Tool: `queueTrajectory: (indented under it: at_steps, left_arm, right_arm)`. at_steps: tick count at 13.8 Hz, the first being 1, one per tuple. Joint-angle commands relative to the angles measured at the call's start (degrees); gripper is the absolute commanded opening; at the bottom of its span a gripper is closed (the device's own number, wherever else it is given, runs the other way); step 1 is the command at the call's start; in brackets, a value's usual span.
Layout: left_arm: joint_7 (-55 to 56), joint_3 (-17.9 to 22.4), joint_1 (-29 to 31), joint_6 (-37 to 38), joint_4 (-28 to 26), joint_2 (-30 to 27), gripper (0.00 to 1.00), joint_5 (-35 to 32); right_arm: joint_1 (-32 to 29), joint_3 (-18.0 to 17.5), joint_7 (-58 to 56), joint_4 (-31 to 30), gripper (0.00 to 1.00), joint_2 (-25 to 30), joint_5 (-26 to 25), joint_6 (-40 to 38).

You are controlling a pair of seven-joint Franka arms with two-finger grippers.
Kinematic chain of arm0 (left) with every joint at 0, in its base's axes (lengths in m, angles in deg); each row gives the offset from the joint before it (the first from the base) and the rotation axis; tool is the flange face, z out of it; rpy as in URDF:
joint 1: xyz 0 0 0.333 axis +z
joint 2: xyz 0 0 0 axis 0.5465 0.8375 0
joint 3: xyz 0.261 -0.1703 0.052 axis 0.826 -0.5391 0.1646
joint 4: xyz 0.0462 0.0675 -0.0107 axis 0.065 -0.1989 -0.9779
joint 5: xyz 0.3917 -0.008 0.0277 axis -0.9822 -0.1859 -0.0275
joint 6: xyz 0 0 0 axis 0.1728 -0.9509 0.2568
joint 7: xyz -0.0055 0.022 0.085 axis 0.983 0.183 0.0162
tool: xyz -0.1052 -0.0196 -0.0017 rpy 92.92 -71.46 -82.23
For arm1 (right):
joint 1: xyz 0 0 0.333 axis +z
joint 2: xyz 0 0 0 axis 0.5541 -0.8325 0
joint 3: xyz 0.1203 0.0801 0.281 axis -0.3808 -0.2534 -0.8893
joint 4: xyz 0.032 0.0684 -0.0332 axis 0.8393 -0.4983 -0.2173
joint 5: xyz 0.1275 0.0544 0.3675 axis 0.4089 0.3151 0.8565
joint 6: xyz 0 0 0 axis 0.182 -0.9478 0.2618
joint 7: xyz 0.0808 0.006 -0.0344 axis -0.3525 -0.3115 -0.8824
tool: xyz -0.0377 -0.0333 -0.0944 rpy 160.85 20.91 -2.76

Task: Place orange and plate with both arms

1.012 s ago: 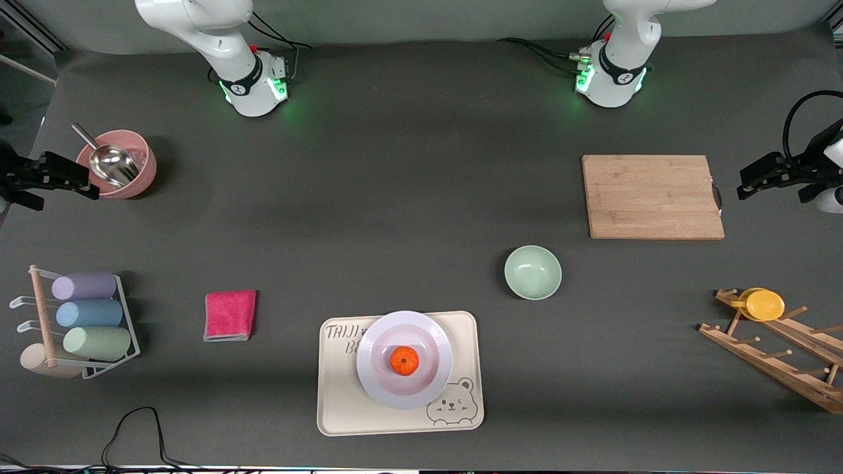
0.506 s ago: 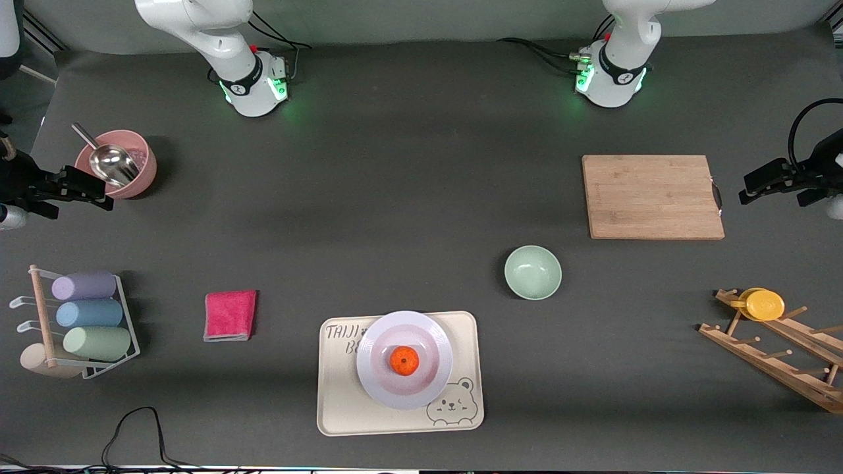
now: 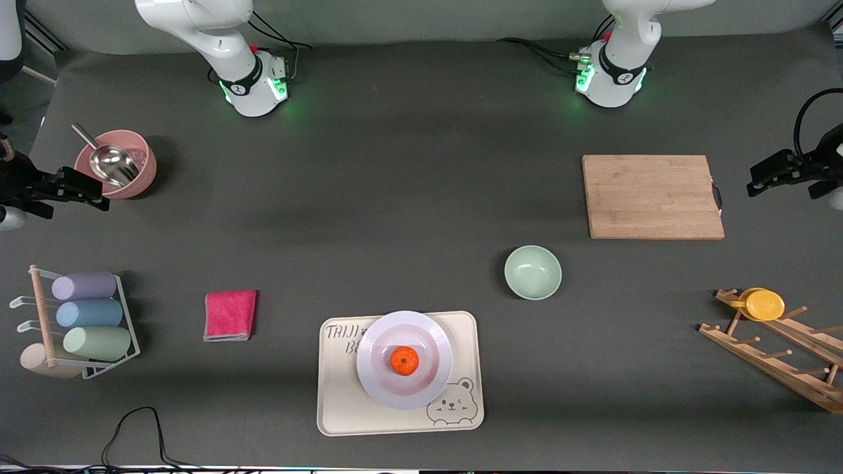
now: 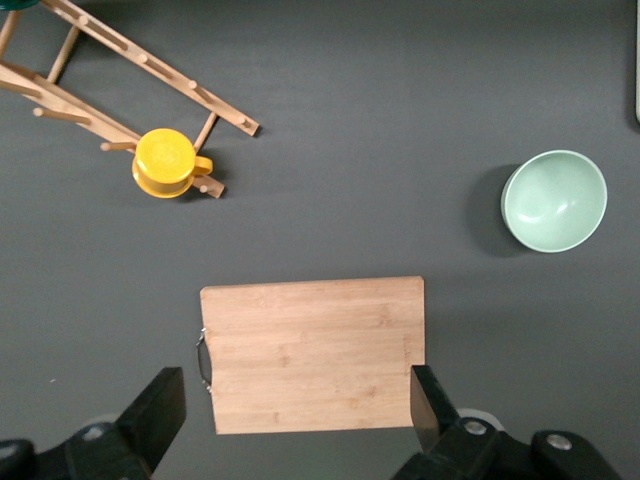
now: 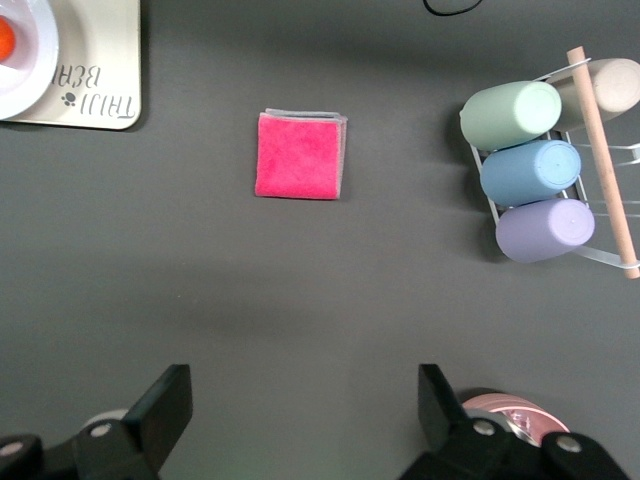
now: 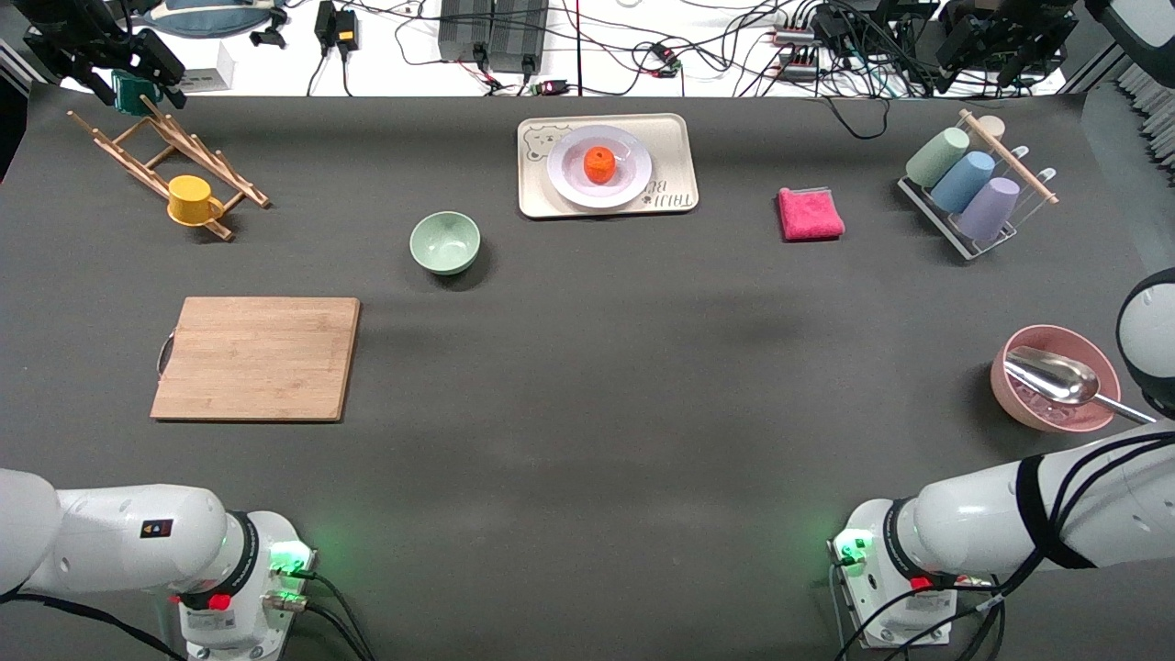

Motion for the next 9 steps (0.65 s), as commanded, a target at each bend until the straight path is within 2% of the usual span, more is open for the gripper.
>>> queueTrajectory:
  at_steps: [1, 3, 9]
  left_arm:
    - [-1.0, -0.3, -0.6, 2.7, -0.3, -1.8, 1.0, -2.2]
    - [-0.1, -2.5, -1.0, 2.9, -0.9, -1.8, 1.0, -3.8]
    - [-0.1, -2.5, -0.9, 2.8, -0.9, -2.6, 1.0, -3.5]
  right_arm:
    - [0.3, 0.0, 1.6, -0.3, 1.0, 0.4, -1.6, 0.3]
    - [0.2, 0.0, 1.7, -0.3, 1.0, 0.2, -1.4, 0.3]
    - [-0.2, 0.1, 1.6, -0.2, 1.0, 0.2, -1.0, 0.3]
